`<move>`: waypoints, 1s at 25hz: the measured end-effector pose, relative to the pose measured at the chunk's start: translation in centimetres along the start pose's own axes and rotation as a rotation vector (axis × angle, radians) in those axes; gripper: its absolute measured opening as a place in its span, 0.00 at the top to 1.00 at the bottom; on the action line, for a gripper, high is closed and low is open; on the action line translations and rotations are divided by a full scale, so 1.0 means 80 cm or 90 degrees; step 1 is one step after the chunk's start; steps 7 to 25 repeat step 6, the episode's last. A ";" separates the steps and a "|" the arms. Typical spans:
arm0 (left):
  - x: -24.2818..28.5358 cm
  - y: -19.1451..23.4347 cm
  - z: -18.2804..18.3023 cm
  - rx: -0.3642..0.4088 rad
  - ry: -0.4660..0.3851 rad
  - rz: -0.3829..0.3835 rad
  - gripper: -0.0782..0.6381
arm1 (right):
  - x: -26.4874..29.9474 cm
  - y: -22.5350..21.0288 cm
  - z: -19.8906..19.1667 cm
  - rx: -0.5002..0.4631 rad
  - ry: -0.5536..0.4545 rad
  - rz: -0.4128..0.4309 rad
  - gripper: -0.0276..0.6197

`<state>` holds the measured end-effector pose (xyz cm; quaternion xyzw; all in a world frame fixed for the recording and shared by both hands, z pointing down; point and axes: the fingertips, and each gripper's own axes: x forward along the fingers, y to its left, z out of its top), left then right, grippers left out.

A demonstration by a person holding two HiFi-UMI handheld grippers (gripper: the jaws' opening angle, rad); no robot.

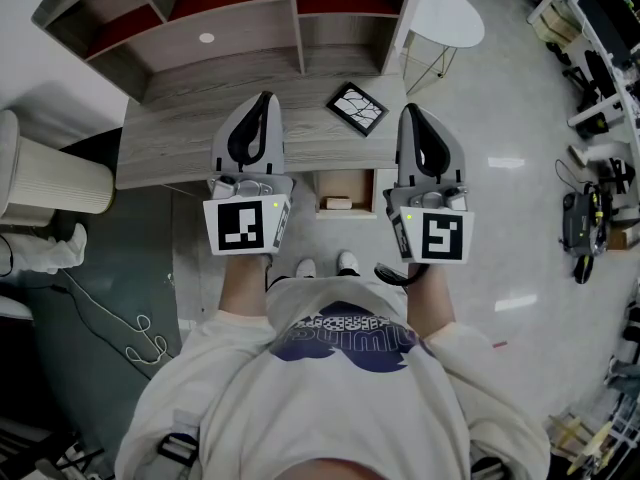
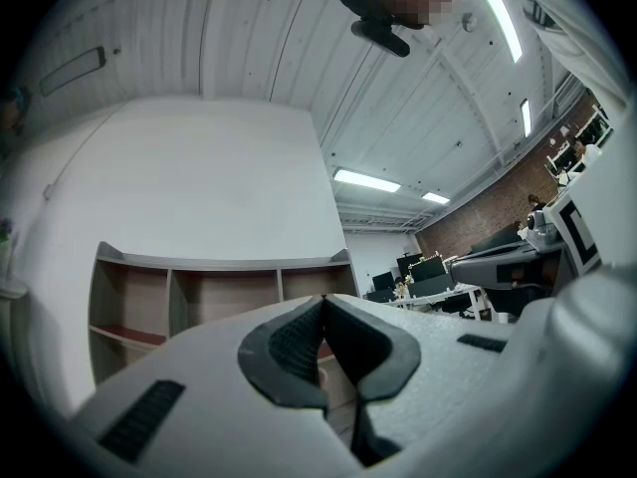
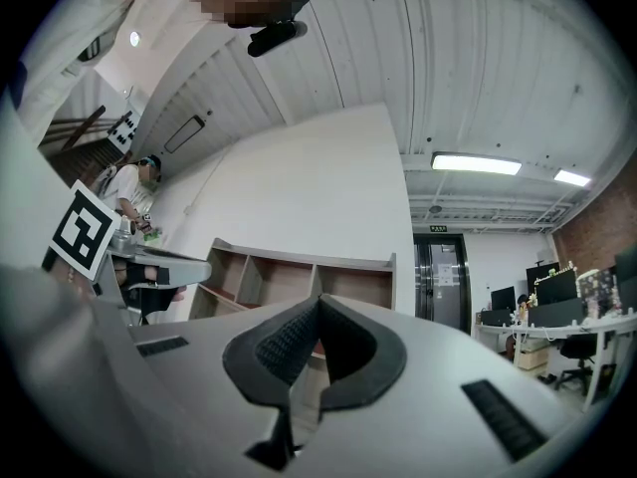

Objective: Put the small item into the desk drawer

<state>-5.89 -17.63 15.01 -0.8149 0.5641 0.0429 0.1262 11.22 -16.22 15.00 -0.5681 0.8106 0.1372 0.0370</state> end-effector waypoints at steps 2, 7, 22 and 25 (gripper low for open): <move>0.000 0.000 0.000 0.000 0.000 0.000 0.88 | 0.000 0.000 0.000 -0.001 0.000 0.001 0.96; 0.000 0.001 -0.002 0.000 0.000 0.000 0.88 | 0.000 0.001 0.000 -0.003 0.000 0.001 0.96; 0.000 0.001 -0.002 0.000 0.000 0.000 0.88 | 0.000 0.001 0.000 -0.003 0.000 0.001 0.96; 0.000 0.001 -0.002 0.000 0.000 0.000 0.88 | 0.000 0.001 0.000 -0.003 0.000 0.001 0.96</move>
